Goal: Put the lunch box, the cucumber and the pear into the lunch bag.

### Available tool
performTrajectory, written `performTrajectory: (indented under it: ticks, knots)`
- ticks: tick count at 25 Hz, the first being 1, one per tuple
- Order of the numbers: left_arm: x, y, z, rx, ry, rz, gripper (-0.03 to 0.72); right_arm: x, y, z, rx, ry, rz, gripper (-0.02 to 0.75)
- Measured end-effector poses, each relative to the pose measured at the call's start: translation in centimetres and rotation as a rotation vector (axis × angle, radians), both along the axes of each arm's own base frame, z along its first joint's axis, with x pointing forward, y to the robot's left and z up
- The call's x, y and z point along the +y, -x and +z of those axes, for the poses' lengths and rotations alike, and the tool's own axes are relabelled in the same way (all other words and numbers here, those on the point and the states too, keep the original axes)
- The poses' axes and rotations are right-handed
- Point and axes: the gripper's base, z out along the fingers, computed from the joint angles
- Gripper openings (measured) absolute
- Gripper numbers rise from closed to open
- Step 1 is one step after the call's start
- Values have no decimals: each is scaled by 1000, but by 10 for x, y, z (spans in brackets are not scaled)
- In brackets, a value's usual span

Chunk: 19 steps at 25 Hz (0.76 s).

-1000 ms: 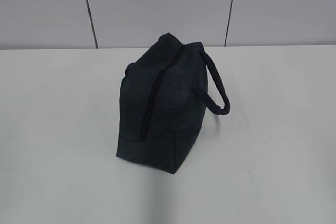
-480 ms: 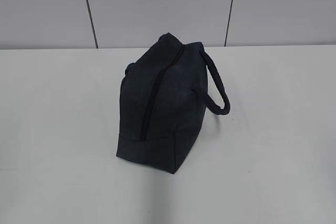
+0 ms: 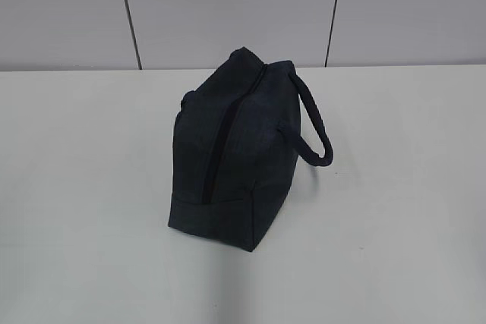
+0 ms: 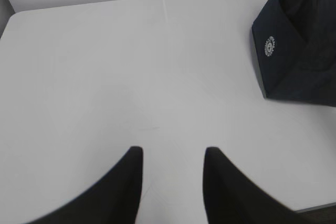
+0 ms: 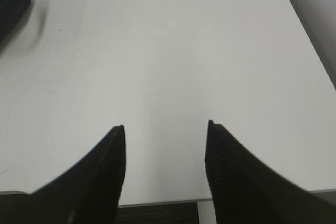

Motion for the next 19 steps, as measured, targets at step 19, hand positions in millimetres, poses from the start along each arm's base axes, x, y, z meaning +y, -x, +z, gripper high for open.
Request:
performTrajectory:
  ticks: [19]
  knots:
    - [0, 0, 0, 0, 0, 0, 232, 0, 0, 0, 0, 0, 0, 391]
